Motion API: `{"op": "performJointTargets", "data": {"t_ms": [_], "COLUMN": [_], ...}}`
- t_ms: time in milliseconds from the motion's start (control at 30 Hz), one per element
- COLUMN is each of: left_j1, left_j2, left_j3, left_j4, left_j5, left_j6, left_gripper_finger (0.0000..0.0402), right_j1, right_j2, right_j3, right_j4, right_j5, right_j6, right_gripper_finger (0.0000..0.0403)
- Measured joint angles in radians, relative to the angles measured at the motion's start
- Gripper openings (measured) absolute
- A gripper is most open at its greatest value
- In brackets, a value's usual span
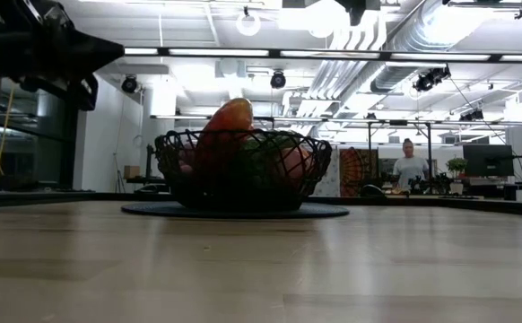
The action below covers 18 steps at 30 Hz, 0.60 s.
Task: Build produce basket
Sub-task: Return to Home Position
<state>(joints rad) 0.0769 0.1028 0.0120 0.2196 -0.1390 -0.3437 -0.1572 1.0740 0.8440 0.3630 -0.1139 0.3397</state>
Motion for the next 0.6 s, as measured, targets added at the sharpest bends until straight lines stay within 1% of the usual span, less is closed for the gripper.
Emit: {"op": "performJointTargets", "data": {"t_ms": [100,167,300,400,433,467,533,600], "left_j1": [0.000,0.000,0.000,0.000,0.000,0.000,0.000,0.000], "left_j2": [0.000,0.000,0.000,0.000,0.000,0.000,0.000,0.000], "left_j3": [0.000,0.000,0.000,0.000,0.000,0.000,0.000,0.000], "left_j4": [-0.013,-0.013,-0.013,-0.014,-0.014,-0.013,-0.014,-0.013], "left_j5": [0.000,0.000,0.000,-0.001,-0.002,-0.002,-0.003,-0.003], "left_j6": [-0.020,-0.020,-0.020,-0.020,-0.020,-0.020,-0.020,-0.020], "left_gripper_finger": [0.0000,0.0001,0.0000,0.0001,0.0001,0.0001,0.0000,0.0001], "right_j1": [0.000,0.000,0.000,0.000,0.000,0.000,0.000,0.000], "right_j2": [0.000,-0.001,-0.023,-0.058,-0.076,-0.094,-0.140,-0.192], "right_j3": [0.000,0.000,0.000,-0.007,-0.021,-0.044,-0.111,-0.205], "right_j4": [-0.001,-0.011,-0.087,-0.175,-0.188,-0.191,-0.162,-0.083], "right_j5": [0.000,0.000,-0.009,-0.041,-0.053,-0.063,-0.065,-0.064], "right_j6": [0.018,0.026,0.018,-0.030,-0.043,-0.044,-0.019,0.024], "right_gripper_finger": [0.0251,0.0219,0.0124,0.0039,0.0020,0.0012,0.0018,0.0017]}}
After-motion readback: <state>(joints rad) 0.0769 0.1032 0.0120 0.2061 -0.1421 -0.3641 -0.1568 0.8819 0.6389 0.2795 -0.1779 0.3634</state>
